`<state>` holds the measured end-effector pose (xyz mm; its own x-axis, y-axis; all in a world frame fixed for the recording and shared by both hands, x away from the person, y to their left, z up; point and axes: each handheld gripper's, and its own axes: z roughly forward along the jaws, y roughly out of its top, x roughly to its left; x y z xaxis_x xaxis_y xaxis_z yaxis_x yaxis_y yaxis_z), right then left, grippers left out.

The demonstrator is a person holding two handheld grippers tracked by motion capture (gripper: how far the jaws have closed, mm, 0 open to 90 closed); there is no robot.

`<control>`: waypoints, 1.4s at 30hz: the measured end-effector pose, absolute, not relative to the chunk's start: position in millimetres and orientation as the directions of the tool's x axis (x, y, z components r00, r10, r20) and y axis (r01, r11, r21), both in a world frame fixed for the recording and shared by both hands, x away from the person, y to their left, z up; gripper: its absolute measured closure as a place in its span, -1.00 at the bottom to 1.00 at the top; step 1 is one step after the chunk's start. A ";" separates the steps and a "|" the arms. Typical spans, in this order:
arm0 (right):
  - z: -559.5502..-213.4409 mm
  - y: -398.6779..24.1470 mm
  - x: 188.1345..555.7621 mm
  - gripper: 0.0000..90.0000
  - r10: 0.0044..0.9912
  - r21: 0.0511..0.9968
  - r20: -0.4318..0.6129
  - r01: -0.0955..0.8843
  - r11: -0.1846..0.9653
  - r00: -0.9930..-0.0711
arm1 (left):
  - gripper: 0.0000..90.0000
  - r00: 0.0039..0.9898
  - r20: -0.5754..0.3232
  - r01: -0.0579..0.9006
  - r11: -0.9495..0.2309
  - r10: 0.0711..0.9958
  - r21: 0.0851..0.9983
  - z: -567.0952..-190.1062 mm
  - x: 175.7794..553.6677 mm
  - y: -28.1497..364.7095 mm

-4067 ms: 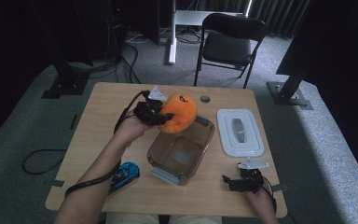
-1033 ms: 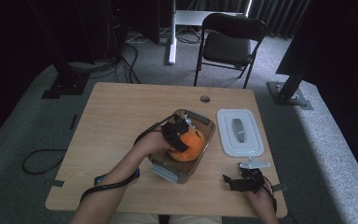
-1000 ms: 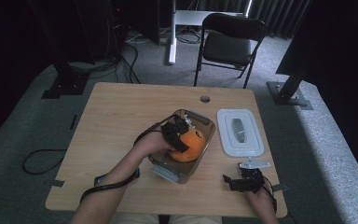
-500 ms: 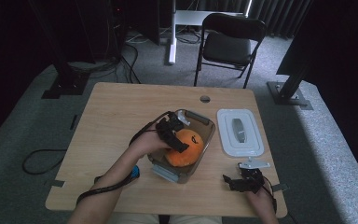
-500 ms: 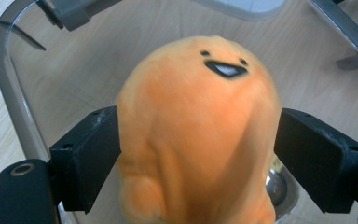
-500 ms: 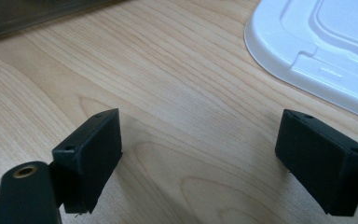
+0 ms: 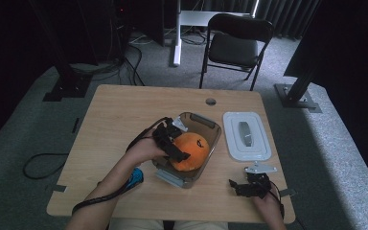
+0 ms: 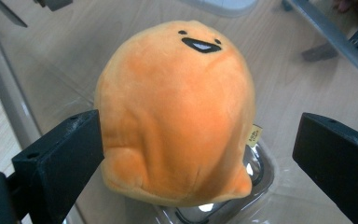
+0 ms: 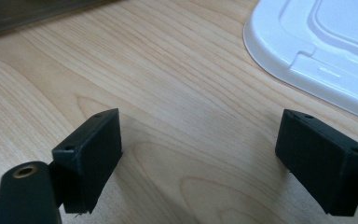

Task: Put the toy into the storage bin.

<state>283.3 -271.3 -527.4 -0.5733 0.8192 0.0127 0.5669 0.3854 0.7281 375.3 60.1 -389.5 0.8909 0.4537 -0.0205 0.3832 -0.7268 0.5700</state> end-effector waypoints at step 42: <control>-527.5 -266.5 284.0 -0.69 0.822 0.727 0.005 0.566 0.387 -0.569 | -0.96 0.817 -0.029 0.437 -0.586 0.576 0.682 -390.6 329.2 177.4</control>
